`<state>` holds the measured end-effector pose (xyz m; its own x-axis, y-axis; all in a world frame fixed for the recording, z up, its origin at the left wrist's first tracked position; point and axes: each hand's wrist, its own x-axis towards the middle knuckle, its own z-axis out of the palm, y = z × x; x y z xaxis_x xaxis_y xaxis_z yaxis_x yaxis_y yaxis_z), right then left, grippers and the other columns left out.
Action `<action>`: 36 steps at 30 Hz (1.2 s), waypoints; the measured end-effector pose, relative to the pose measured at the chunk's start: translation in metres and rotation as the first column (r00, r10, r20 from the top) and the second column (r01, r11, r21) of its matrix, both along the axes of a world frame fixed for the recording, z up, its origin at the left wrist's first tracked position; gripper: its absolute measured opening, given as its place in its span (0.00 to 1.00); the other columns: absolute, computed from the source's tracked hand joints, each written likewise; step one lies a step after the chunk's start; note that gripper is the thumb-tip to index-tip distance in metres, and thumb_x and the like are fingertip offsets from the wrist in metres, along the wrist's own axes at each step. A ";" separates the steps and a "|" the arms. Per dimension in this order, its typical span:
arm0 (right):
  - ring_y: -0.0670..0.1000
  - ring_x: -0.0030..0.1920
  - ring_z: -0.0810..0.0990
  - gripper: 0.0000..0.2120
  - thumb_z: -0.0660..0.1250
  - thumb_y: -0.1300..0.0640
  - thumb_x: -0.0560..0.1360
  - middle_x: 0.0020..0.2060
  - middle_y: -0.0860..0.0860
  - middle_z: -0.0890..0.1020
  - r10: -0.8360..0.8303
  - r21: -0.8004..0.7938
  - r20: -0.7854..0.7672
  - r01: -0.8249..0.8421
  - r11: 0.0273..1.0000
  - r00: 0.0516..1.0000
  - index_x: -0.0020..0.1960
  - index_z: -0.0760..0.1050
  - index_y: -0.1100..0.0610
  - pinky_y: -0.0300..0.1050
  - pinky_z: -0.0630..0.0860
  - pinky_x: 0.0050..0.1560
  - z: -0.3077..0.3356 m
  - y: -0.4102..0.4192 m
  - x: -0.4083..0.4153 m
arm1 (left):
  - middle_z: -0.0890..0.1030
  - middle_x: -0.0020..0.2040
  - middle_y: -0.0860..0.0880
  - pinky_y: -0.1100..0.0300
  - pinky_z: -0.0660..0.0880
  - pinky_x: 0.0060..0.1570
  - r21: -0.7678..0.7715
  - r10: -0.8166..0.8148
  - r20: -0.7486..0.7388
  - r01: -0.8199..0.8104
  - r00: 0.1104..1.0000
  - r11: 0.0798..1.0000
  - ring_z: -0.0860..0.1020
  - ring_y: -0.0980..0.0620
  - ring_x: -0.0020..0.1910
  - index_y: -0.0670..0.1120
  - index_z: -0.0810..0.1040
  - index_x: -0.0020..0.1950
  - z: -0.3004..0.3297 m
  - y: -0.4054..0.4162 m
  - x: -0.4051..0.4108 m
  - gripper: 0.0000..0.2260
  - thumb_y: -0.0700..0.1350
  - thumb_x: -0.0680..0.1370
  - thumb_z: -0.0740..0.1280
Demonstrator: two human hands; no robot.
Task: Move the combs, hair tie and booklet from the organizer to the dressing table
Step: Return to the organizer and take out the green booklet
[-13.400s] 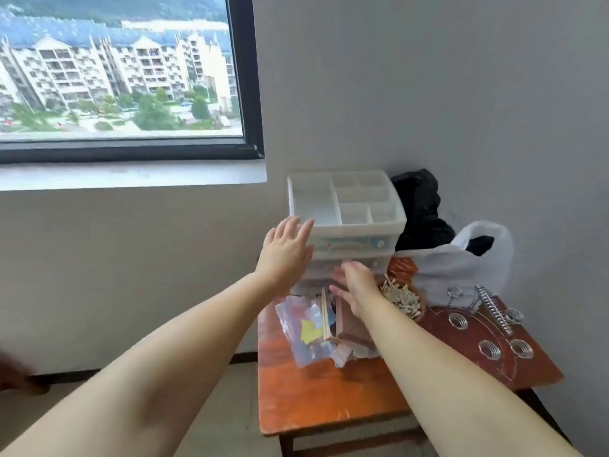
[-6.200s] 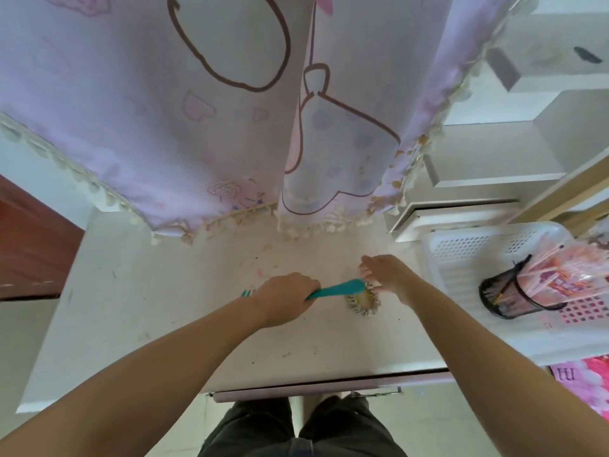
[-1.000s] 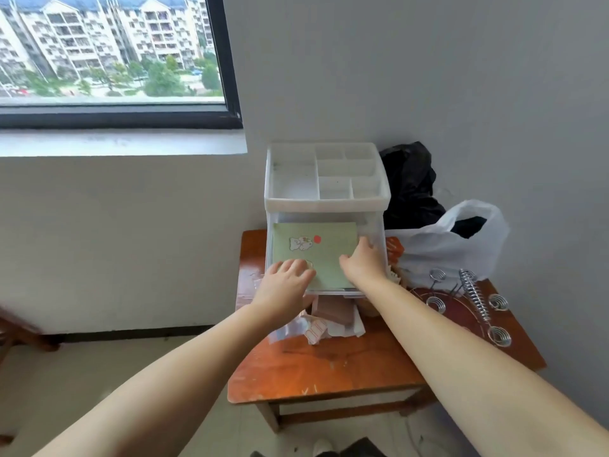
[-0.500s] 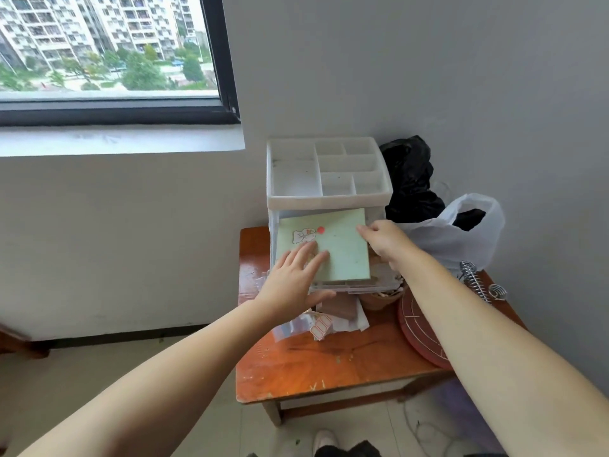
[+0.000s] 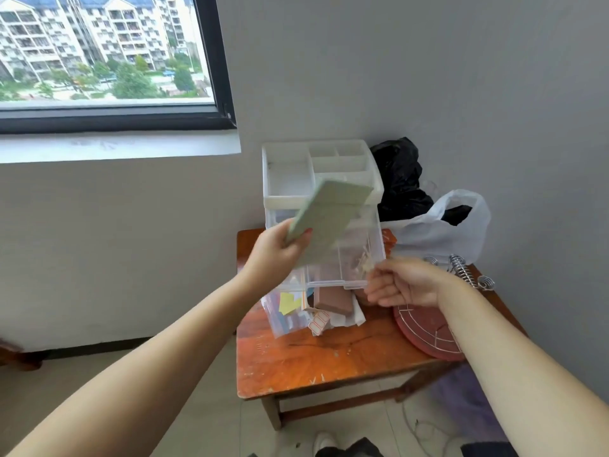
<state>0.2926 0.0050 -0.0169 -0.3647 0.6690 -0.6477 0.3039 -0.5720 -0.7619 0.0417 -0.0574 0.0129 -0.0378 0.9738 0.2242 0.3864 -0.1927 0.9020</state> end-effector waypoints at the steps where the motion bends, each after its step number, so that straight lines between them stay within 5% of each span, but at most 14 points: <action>1: 0.54 0.40 0.86 0.15 0.55 0.56 0.80 0.38 0.58 0.87 0.064 -0.029 0.051 -0.063 0.998 0.997 0.48 0.78 0.63 0.43 0.82 0.32 -0.005 -0.004 0.000 | 0.84 0.45 0.51 0.52 0.78 0.46 -0.157 -0.036 0.199 0.068 0.979 0.985 0.82 0.49 0.45 0.53 0.80 0.48 0.001 -0.005 -0.008 0.05 0.47 0.75 0.66; 3: 0.55 0.48 0.85 0.14 0.57 0.57 0.79 0.46 0.59 0.86 0.118 -0.047 0.089 -0.115 0.992 0.989 0.53 0.79 0.64 0.46 0.83 0.40 -0.015 -0.010 -0.001 | 0.85 0.50 0.45 0.50 0.80 0.46 -0.378 -0.105 0.437 0.288 0.893 0.880 0.82 0.43 0.51 0.51 0.81 0.51 -0.007 -0.016 -0.031 0.09 0.50 0.72 0.69; 5: 0.55 0.52 0.84 0.15 0.57 0.56 0.80 0.51 0.58 0.85 0.061 -0.049 0.040 -0.059 0.997 0.997 0.54 0.79 0.62 0.49 0.83 0.46 -0.023 -0.013 -0.001 | 0.85 0.51 0.44 0.52 0.81 0.43 -0.493 -0.200 0.485 0.455 0.851 0.741 0.83 0.44 0.50 0.49 0.81 0.52 -0.021 -0.027 -0.051 0.11 0.49 0.71 0.70; 8: 0.51 0.54 0.82 0.14 0.58 0.56 0.80 0.55 0.54 0.83 0.002 -0.003 -0.008 -0.002 1.000 1.000 0.52 0.81 0.60 0.49 0.82 0.47 -0.030 -0.016 -0.001 | 0.85 0.48 0.44 0.52 0.80 0.46 -0.637 -0.348 0.236 0.415 0.907 0.650 0.83 0.45 0.47 0.47 0.82 0.47 -0.039 -0.034 -0.059 0.06 0.48 0.73 0.70; 11: 0.48 0.58 0.80 0.14 0.59 0.56 0.79 0.56 0.49 0.83 0.004 0.118 0.008 -0.005 0.993 1.000 0.51 0.82 0.58 0.49 0.78 0.54 -0.030 -0.018 -0.002 | 0.83 0.49 0.49 0.58 0.77 0.46 -0.673 -0.553 -0.235 0.277 0.799 0.686 0.81 0.48 0.49 0.50 0.79 0.48 -0.048 -0.030 -0.042 0.04 0.47 0.75 0.67; 13: 0.48 0.58 0.79 0.14 0.58 0.56 0.79 0.56 0.48 0.83 0.002 0.160 0.004 -0.002 0.987 1.000 0.51 0.83 0.58 0.49 0.75 0.58 -0.027 -0.016 -0.002 | 0.80 0.56 0.51 0.58 0.76 0.50 -0.618 -0.605 -0.364 0.302 0.708 0.726 0.79 0.50 0.52 0.49 0.79 0.56 -0.047 -0.023 -0.026 0.09 0.44 0.76 0.64; 17: 0.49 0.56 0.80 0.12 0.62 0.58 0.78 0.54 0.52 0.84 -0.011 0.243 0.014 0.007 0.970 1.000 0.48 0.84 0.59 0.47 0.73 0.58 -0.019 -0.010 0.000 | 0.79 0.61 0.50 0.55 0.76 0.55 -0.597 -0.588 -0.367 0.303 0.721 0.743 0.78 0.50 0.56 0.49 0.77 0.61 -0.033 -0.010 -0.012 0.13 0.44 0.78 0.62; 22: 0.50 0.53 0.80 0.14 0.59 0.61 0.79 0.51 0.55 0.84 -0.019 0.410 -0.003 0.019 0.912 1.000 0.44 0.83 0.56 0.42 0.74 0.52 -0.008 0.007 0.002 | 0.59 0.75 0.57 0.62 0.70 0.57 -0.523 -0.640 -0.548 0.377 0.539 0.765 0.73 0.54 0.61 0.46 0.79 0.58 -0.028 -0.006 0.002 0.11 0.45 0.78 0.62; 26: 0.47 0.55 0.80 0.14 0.57 0.60 0.80 0.52 0.50 0.84 0.138 0.454 0.057 -0.149 0.879 0.989 0.50 0.82 0.53 0.46 0.73 0.57 -0.003 0.030 -0.006 | 0.59 0.76 0.53 0.59 0.69 0.62 -0.460 -0.534 -0.623 0.284 0.571 0.841 0.71 0.53 0.64 0.46 0.78 0.60 -0.016 0.013 -0.005 0.13 0.46 0.78 0.62; 31: 0.46 0.60 0.77 0.15 0.57 0.60 0.80 0.58 0.48 0.81 0.157 0.523 0.062 -0.166 0.836 0.986 0.51 0.79 0.44 0.48 0.74 0.59 -0.003 0.061 -0.037 | 0.58 0.77 0.50 0.56 0.66 0.65 -0.423 -0.407 -0.676 0.128 0.614 0.897 0.66 0.49 0.69 0.47 0.80 0.55 -0.007 0.045 -0.026 0.10 0.47 0.78 0.62; 36: 0.47 0.59 0.75 0.12 0.57 0.59 0.79 0.57 0.46 0.78 0.132 0.568 0.065 -0.146 0.810 0.989 0.55 0.75 0.46 0.41 0.74 0.49 -0.008 0.092 -0.056 | 0.58 0.77 0.48 0.54 0.66 0.66 -0.451 -0.341 -0.661 0.009 0.668 0.893 0.67 0.45 0.69 0.44 0.80 0.56 -0.007 0.068 -0.031 0.11 0.46 0.77 0.64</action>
<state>0.2366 0.0967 -0.0247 -0.4724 0.8637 -0.1756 0.3672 0.0117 -0.9301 0.0102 0.0108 0.0054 0.1506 0.9482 -0.2797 0.9274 -0.0375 0.3722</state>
